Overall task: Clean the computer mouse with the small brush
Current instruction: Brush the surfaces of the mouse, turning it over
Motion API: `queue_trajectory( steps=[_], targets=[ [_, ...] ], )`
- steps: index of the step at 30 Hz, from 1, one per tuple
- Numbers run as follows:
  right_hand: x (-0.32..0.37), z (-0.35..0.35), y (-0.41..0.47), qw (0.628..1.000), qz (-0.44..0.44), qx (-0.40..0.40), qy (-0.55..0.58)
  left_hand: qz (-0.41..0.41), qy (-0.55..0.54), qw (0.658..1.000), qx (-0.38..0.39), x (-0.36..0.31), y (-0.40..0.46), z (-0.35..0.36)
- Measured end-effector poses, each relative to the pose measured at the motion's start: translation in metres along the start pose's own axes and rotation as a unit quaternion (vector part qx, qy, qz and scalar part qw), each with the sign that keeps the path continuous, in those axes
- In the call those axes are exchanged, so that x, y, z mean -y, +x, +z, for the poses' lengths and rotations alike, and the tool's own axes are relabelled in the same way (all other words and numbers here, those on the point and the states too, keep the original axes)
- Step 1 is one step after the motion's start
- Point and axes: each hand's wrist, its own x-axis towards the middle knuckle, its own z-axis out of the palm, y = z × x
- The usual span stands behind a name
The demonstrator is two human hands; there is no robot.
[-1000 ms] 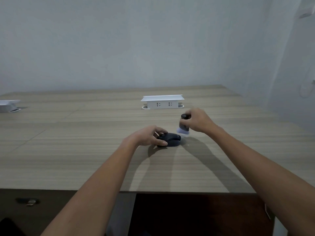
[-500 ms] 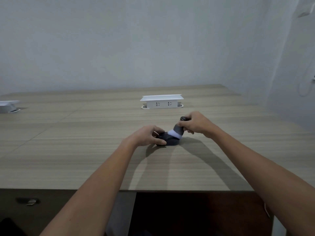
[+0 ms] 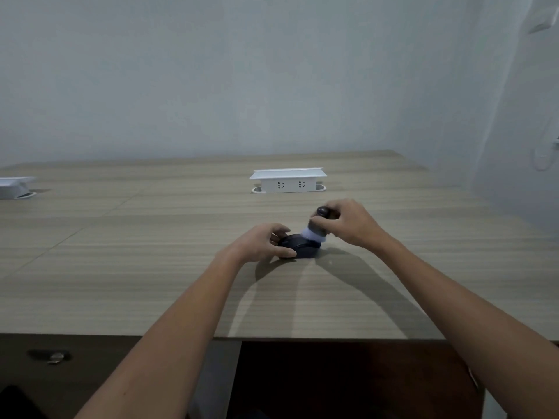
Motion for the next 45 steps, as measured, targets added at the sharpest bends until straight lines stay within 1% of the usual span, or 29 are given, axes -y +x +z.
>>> queue_trajectory(
  steps=[2, 3, 6, 8, 10, 12, 13, 15, 17, 18, 21, 23, 25, 27, 28, 30, 32, 35, 37, 40, 43, 45],
  targets=[
    [-0.001, 0.002, -0.009, 0.999, -0.002, 0.036, 0.026, 0.015, 0.021, 1.000, -0.004, -0.001, 0.000, 0.000],
    [-0.005, 0.002, -0.011, 0.999, 0.000, 0.029, 0.013, 0.024, 0.024, 0.999, -0.003, -0.002, 0.000, 0.000],
    [-0.018, -0.004, -0.013, 0.996, -0.007, -0.054, -0.068, 0.029, 0.025, 0.999, 0.005, -0.003, 0.000, 0.000],
    [-0.018, -0.004, -0.018, 0.994, -0.043, -0.083, -0.054, 0.032, 0.040, 0.999, 0.005, -0.003, 0.001, 0.000],
    [-0.011, 0.001, -0.026, 0.995, -0.086, -0.045, -0.026, 0.035, 0.056, 0.998, 0.001, -0.002, 0.002, 0.000],
    [-0.012, 0.008, -0.031, 0.994, -0.104, -0.008, -0.040, 0.037, 0.074, 0.997, -0.007, -0.002, 0.003, -0.001],
    [-0.016, 0.009, -0.029, 0.993, -0.102, -0.016, -0.059, 0.036, 0.081, 0.996, -0.009, -0.003, 0.004, -0.001],
    [-0.024, 0.005, -0.025, 0.990, -0.087, -0.062, -0.092, 0.031, 0.083, 0.996, -0.006, -0.006, 0.006, -0.002],
    [-0.024, 0.003, -0.026, 0.988, -0.088, -0.092, -0.087, 0.026, 0.088, 0.996, -0.001, -0.006, 0.006, -0.003],
    [-0.019, 0.004, -0.028, 0.988, -0.101, -0.089, -0.070, 0.024, 0.090, 0.996, -0.001, -0.006, 0.005, -0.003],
    [-0.009, 0.016, -0.038, 0.991, -0.125, -0.034, -0.024, 0.018, 0.088, 0.996, -0.007, -0.004, 0.002, -0.003],
    [-0.016, 0.020, -0.037, 0.993, -0.107, -0.032, -0.042, 0.019, 0.082, 0.996, -0.013, -0.005, 0.002, -0.002],
    [-0.026, 0.015, -0.034, 0.992, -0.080, -0.070, -0.065, 0.020, 0.080, 0.996, -0.017, -0.009, 0.003, 0.000],
    [-0.026, 0.011, -0.037, 0.992, -0.073, -0.092, -0.042, 0.021, 0.082, 0.996, -0.018, -0.011, 0.004, 0.001],
    [-0.023, 0.011, -0.040, 0.993, -0.080, -0.085, -0.021, 0.021, 0.085, 0.996, -0.018, -0.012, 0.004, 0.001],
    [-0.016, 0.012, -0.041, 0.995, -0.089, -0.044, 0.005, 0.021, 0.089, 0.996, -0.019, -0.012, 0.004, 0.000],
    [-0.018, 0.012, -0.037, 0.996, -0.076, -0.035, -0.018, 0.023, 0.097, 0.995, -0.021, -0.013, 0.004, 0.000],
    [-0.030, 0.008, -0.027, 0.993, -0.043, -0.087, -0.063, 0.025, 0.111, 0.993, -0.011, -0.016, 0.002, -0.001],
    [-0.029, 0.003, -0.024, 0.994, -0.015, -0.104, -0.030, 0.035, 0.146, 0.989, 0.003, -0.017, 0.003, -0.003],
    [-0.026, -0.004, -0.020, 0.995, 0.038, -0.083, 0.044, 0.041, 0.197, 0.979, 0.040, -0.022, 0.006, -0.009],
    [-0.026, -0.003, -0.018, 0.997, 0.066, -0.033, 0.034, 0.036, 0.230, 0.969, 0.080, -0.029, 0.007, -0.015],
    [-0.025, -0.001, -0.020, 0.997, 0.071, -0.013, 0.038, 0.039, 0.250, 0.964, 0.084, -0.031, 0.008, -0.017]
  ],
)
